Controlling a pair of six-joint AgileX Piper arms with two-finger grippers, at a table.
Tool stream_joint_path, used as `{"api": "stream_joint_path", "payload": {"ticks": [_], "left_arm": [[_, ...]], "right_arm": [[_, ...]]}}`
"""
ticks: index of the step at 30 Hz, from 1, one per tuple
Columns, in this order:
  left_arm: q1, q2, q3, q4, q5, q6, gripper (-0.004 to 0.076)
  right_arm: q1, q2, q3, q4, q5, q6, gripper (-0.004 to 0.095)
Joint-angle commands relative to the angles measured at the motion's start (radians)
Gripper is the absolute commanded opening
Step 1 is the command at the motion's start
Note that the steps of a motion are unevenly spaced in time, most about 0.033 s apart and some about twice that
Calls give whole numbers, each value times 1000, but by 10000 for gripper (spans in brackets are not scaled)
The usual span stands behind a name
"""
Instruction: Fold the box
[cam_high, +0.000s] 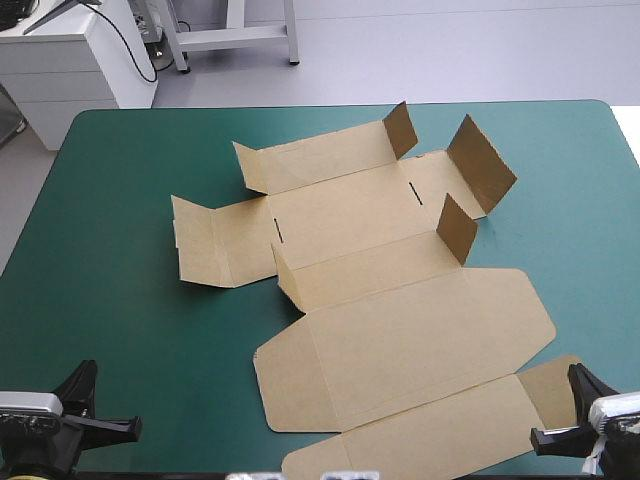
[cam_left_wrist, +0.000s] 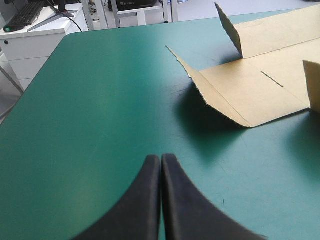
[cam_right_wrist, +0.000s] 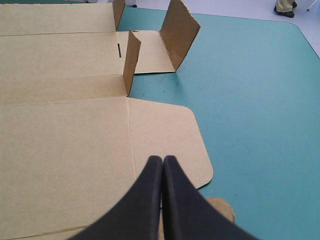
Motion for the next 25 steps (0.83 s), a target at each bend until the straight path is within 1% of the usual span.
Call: {"api": "stream_joint_path", "payload": {"ticks": [1,8,11,13,17,20,23,25], "left_arm": [[-1,-6,-21,-11,-77,-1,-8],[-1,-6,-21,-11,-77,-1,-8],[-1,-6,-21,-11,-77,-1,-8],[-1,-6,-21,-11,-77,-1,-8],[-1,-6,-21,-11,-77,-1,-8],[-1,-6,-21,-11,-77,-1,-8],[-1,-6,-21,-11,-77,-1,-8],[-1,-6,-21,-11,-77,-1,-8]], "right_arm": [[0,29,-24,11,-67,-44,-21],[0,129,-34,13,-76,-109,-21],[0,176,-63,22,-76,-111,-21],[0,213,-91,36,-76,-139,-21],[0,322,-172,126,-65,-244,-21],[0,399,-218,182,-139,-347,-21],[0,488,-280,233,-162,-343,-19],[0,568,-332,241,-162,-355,-19]]}}
